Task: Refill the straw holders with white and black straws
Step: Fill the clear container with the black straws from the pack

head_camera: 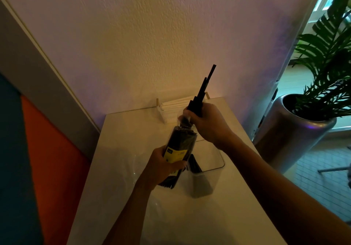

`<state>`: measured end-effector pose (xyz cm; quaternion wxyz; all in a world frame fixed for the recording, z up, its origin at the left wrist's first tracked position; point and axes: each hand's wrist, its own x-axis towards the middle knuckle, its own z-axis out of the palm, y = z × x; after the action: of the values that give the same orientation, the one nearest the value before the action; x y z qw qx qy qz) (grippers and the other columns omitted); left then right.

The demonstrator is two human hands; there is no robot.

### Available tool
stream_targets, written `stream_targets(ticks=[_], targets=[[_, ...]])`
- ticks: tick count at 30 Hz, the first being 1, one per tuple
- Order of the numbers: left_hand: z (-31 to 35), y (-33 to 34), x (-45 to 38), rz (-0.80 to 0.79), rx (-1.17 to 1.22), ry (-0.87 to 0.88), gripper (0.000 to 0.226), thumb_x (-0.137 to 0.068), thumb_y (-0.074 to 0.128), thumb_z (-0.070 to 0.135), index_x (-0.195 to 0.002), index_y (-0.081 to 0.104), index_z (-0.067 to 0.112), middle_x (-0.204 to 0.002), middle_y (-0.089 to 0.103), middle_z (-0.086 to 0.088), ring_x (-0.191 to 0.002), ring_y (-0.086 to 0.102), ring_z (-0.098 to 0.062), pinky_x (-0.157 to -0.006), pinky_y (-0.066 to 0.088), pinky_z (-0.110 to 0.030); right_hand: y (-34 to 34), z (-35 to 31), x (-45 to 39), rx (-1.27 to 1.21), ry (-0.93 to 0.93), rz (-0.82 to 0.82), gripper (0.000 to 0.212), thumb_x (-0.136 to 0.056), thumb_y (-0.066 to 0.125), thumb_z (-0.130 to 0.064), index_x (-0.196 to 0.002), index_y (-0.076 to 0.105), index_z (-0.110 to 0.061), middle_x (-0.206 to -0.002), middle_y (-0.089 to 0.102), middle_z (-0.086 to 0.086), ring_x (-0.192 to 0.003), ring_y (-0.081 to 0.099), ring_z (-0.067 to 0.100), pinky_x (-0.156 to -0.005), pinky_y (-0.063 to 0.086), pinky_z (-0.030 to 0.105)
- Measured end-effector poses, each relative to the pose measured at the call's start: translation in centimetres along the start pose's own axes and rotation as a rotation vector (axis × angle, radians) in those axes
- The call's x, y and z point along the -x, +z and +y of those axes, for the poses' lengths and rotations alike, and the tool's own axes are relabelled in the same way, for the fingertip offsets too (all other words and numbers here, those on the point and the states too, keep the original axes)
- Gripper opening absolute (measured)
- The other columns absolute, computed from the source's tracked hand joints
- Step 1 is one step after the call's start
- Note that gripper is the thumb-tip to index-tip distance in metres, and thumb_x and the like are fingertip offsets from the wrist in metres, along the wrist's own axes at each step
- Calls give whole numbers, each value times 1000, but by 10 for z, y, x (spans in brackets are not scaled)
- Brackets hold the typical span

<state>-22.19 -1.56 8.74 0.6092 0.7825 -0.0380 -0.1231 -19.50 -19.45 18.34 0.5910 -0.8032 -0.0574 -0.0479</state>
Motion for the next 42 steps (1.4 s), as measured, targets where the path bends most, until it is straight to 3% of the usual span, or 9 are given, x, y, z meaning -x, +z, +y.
stream_targets(ticks=[8,12,15,22,30,42], targets=[[-8,-3,-4,27,-10,-10,41,-69,83,3,-97,65,25,-90,72,10,-77,70,-6,-62,55,-18,-10,-17,-4,26,-64,56,16,-99,56,-18,-100,67,-6,-90,73,-3,-81,68,-2,-67,47,5],[-9,-2,-3,34,-26,-12,41,-69,84,5,-96,64,28,-88,72,11,-77,70,-6,-62,54,-16,-17,-28,-8,-33,-76,63,14,-99,56,-17,-104,63,-7,-94,73,4,-88,72,9,-80,58,25],[-10,-3,-2,37,-36,-10,42,-69,84,5,-95,63,29,-86,71,13,-76,70,-3,-60,53,-15,-21,-32,-11,-32,-71,36,16,-98,58,-19,-106,63,-6,-96,73,6,-89,73,12,-81,60,33],[-14,-5,0,40,-27,-36,40,-69,85,8,-97,64,27,-91,72,8,-81,71,-10,-64,55,-19,-27,-40,-14,-44,-89,45,18,-98,59,-18,-107,62,-3,-97,73,9,-88,73,13,-78,61,30],[-18,-4,2,33,-20,-35,39,-69,84,4,-97,65,24,-87,73,7,-75,71,-8,-61,54,-18,-32,-45,-18,-23,-130,63,19,-98,58,-17,-108,62,-2,-96,73,9,-88,73,14,-78,61,30],[-36,-10,5,42,-76,-56,38,-70,83,5,-95,65,28,-86,73,7,-77,71,-10,-62,55,-20,-51,-70,-29,107,-270,197,14,-98,59,-20,-105,64,-9,-93,73,1,-85,73,9,-78,61,33]])
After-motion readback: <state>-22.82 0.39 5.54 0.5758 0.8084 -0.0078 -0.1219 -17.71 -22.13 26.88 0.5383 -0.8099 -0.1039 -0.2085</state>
